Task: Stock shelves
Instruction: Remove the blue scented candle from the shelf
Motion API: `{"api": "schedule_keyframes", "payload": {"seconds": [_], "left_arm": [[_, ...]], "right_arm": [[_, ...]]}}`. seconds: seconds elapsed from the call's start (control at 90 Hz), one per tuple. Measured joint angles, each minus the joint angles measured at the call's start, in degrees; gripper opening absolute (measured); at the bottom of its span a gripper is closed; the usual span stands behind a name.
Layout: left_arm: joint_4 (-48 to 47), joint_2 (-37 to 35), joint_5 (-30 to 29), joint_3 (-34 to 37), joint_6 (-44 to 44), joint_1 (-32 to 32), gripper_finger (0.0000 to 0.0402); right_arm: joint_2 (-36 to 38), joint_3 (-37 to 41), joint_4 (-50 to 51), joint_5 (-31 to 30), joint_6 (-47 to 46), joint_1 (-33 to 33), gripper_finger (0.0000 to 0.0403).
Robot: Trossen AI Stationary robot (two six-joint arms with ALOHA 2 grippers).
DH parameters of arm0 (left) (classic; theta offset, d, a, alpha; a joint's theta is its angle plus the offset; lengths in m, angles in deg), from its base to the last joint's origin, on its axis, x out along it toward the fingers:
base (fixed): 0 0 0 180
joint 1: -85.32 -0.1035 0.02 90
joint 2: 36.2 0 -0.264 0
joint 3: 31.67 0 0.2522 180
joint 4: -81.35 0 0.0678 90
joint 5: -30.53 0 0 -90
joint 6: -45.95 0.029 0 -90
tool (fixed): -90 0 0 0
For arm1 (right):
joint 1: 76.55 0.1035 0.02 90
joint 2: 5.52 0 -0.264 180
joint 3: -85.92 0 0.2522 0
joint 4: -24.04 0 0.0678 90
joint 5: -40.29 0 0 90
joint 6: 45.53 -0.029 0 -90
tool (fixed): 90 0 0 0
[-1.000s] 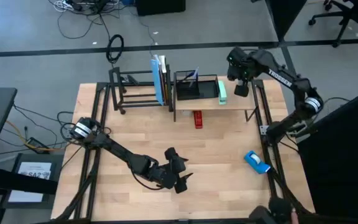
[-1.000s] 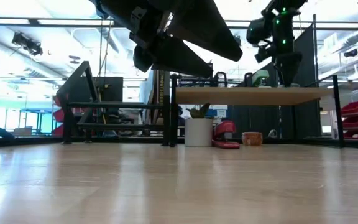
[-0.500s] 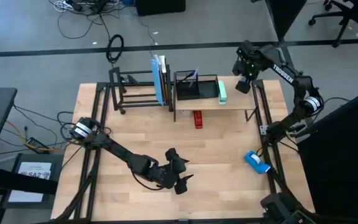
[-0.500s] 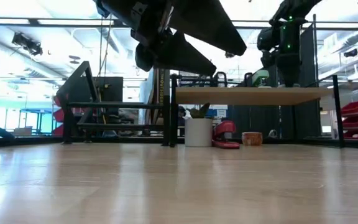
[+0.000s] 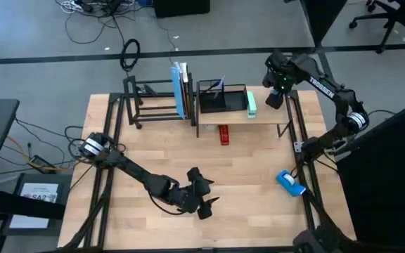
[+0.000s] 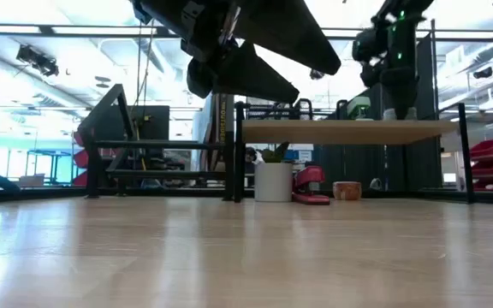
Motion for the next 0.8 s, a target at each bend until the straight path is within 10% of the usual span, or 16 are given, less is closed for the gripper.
{"api": "schedule_keyframes", "payload": {"seconds": [0.456,0.8], "left_arm": [[0.52,0.0,-0.02,0.0,0.15,0.11,0.0284],[0.81,0.0,-0.02,0.0,1.73,0.11,0.0284]], "right_arm": [[15.82,4.91,0.48,6.34,-38.72,49.41,0.0255],[5.01,23.61,-25.23,15.64,-64.21,88.09,0.0255]]}}
